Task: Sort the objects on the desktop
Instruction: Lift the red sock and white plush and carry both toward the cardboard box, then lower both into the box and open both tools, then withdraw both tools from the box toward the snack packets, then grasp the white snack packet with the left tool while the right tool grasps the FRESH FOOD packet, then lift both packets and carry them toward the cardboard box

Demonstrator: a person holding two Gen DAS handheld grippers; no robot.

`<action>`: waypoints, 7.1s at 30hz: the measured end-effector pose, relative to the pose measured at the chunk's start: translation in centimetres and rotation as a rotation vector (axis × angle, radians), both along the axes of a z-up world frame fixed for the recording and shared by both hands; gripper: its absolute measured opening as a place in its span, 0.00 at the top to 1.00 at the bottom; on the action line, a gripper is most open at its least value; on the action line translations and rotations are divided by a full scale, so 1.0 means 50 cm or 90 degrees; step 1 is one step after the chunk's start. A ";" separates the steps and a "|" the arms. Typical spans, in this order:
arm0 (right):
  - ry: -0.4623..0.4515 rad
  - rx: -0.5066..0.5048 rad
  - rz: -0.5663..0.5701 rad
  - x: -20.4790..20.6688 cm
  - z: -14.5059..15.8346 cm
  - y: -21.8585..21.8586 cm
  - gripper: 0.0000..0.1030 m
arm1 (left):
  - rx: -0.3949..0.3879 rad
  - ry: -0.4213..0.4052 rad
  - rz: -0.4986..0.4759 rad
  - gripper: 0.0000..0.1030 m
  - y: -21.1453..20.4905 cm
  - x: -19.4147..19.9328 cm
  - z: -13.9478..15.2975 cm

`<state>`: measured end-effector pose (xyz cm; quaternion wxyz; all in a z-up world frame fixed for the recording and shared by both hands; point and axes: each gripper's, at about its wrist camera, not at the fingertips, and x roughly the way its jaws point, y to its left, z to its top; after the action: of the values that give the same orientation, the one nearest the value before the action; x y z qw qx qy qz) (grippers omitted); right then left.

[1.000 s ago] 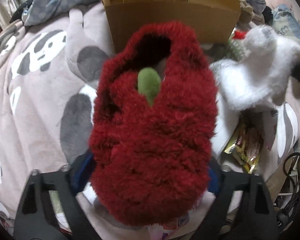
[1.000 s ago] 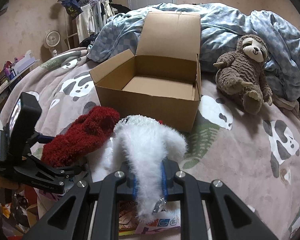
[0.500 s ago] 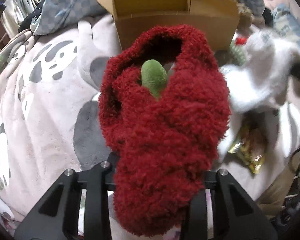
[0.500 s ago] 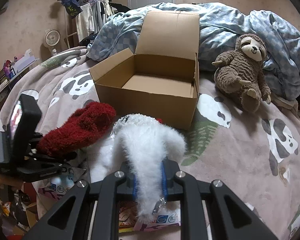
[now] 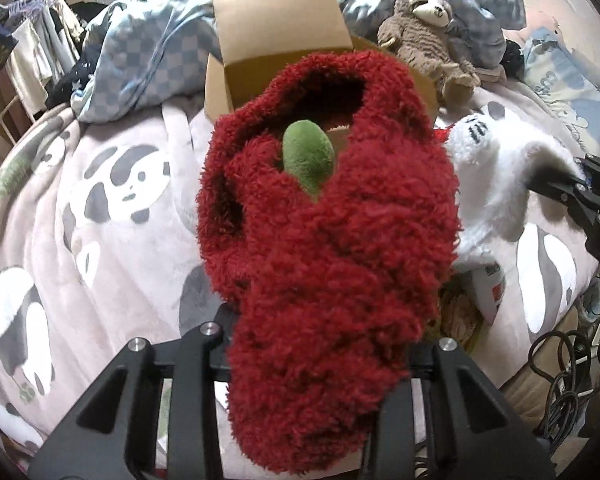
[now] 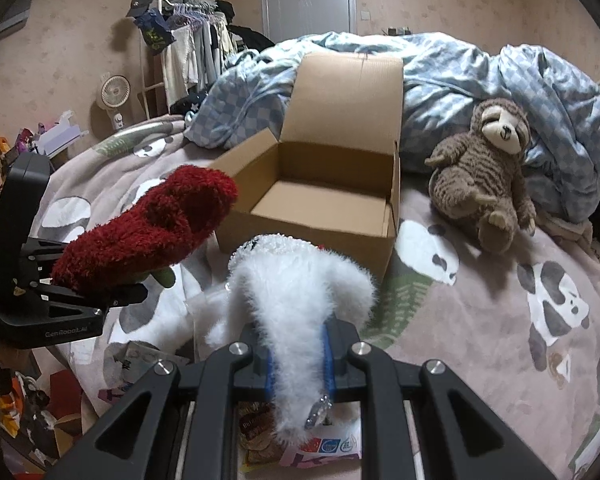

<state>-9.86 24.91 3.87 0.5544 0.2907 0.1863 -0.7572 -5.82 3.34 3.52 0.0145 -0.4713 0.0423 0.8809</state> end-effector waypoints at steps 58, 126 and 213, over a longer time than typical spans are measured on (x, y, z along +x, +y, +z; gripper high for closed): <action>0.080 0.089 -0.052 -0.261 0.044 -0.471 0.18 | -0.116 -0.068 0.011 0.32 0.003 -0.523 -0.023; 0.024 0.208 0.058 0.027 -0.025 0.039 0.18 | -0.122 -0.118 -0.037 0.18 0.112 0.080 -0.036; -0.184 0.200 -0.072 -0.113 -0.271 0.095 0.40 | 0.029 -0.165 0.122 0.33 0.152 0.103 -0.201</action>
<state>-15.49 29.66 -9.67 0.4796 0.4890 0.2041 -0.6994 -0.65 10.96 -6.52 -0.0535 -0.5827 -0.0248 0.8105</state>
